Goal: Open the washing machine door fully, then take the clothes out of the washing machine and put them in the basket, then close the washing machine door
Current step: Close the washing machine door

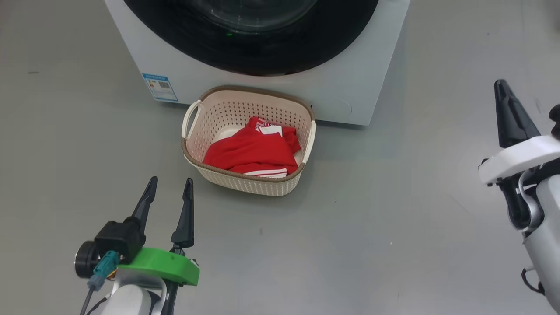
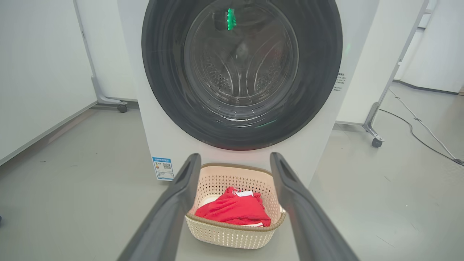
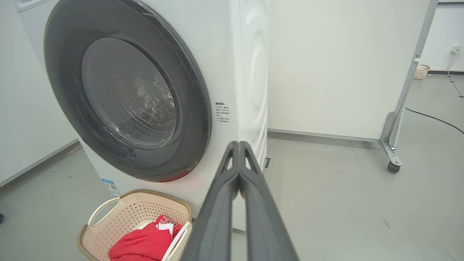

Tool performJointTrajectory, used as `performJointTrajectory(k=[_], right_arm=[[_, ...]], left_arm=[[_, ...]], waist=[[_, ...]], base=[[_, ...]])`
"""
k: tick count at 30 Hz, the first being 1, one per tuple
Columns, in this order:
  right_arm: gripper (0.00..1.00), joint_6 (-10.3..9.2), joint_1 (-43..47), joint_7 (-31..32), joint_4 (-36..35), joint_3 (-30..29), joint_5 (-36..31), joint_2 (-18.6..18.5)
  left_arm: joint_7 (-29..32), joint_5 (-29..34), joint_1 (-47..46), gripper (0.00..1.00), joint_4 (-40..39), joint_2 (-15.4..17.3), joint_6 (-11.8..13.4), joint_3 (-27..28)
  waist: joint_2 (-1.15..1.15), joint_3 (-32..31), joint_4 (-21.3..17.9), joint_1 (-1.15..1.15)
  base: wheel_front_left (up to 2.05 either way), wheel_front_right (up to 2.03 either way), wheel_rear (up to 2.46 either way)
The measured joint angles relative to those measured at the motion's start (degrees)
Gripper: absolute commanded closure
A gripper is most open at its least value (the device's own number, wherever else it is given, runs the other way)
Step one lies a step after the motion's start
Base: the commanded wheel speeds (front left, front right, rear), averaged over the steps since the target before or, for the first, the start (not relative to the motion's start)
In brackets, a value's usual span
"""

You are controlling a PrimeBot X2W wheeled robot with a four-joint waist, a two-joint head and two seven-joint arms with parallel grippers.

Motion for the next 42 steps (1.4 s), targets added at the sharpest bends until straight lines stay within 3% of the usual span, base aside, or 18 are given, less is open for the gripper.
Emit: performJointTrajectory(k=[12, 23, 24, 25, 26, 42], right_arm=[[1.00, -1.74, 9.83, 0.00, -4.23, -2.14, 0.35, 2.19], [1.00, -3.77, 16.97, 0.00, -9.00, -5.00, -0.75, 4.69], [0.77, -3.85, 17.56, 0.00, -9.25, -5.14, -1.00, 4.78], [0.31, -4.19, 18.12, 0.00, -9.49, -5.36, -1.10, 4.91], [0.00, -4.25, 18.61, 0.00, -9.68, -5.63, -1.13, 5.08], [0.00, -5.20, 22.26, 0.00, -14.65, -7.73, -4.72, 5.89]], left_arm=[[0.00, -1.78, 4.48, 0.00, 0.82, -0.01, -1.32, 1.82], [0.01, -1.62, 5.68, 0.00, 0.40, -0.02, -2.49, 2.94], [0.00, -1.04, 5.70, 0.00, -0.08, -0.03, -2.49, 3.15], [0.00, -0.81, 5.71, 0.00, -0.11, -0.04, -2.48, 3.48], [0.00, -0.85, 5.84, 0.00, -0.09, -0.13, -2.46, 4.07], [0.00, -0.76, 7.72, 0.00, 0.44, -0.36, -2.55, 5.61]], waist=[[0.00, -5.55, -3.52, 0.00], [0.00, -7.36, -4.22, 0.00], [0.00, -7.40, -4.21, 0.00], [0.00, -7.45, -4.21, 0.00], [0.00, -7.50, -4.21, 0.00], [0.00, -8.24, -4.04, 0.00]], base=[[0.00, 0.00, 0.00], [0.00, 0.00, 0.00], [0.00, 0.00, 0.00], [0.00, 0.00, 0.00], [0.00, 0.00, 0.00], [0.00, 0.00, 0.00]])
